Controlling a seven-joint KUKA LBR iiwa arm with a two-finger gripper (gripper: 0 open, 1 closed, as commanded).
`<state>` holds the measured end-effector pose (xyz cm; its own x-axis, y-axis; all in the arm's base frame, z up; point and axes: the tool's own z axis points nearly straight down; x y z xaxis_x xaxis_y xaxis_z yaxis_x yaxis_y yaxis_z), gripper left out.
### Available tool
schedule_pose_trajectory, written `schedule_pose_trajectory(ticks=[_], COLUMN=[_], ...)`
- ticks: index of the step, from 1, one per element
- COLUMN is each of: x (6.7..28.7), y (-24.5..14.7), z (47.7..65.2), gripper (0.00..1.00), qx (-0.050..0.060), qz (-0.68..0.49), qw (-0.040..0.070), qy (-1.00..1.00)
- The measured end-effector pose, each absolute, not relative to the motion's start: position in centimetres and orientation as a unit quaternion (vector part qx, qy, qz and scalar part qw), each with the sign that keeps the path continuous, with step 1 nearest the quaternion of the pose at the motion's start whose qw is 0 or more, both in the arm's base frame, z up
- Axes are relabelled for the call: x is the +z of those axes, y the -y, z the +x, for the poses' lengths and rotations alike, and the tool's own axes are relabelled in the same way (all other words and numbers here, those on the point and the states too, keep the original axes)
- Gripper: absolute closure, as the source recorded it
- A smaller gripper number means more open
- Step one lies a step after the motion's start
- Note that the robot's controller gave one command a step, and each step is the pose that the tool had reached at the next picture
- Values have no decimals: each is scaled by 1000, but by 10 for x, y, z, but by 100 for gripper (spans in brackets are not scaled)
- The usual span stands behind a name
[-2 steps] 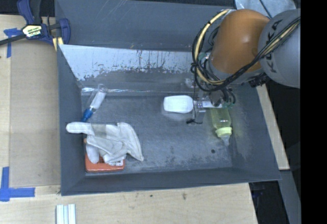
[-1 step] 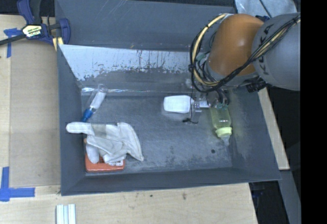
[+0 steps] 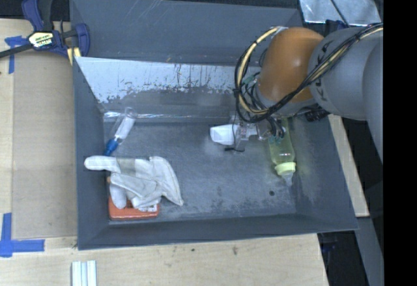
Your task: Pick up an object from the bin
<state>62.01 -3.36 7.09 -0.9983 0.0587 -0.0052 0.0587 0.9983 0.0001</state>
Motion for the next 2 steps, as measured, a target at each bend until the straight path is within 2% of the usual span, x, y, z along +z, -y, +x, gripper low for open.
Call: schedule_pose_trajectory(ticks=[1, 2], x=[71, 256], y=[34, 45], z=[620, 609], gripper=[100, 100], qx=[0, -1], qz=[29, -4], qw=[3, 7], qy=[-1000, -1000])
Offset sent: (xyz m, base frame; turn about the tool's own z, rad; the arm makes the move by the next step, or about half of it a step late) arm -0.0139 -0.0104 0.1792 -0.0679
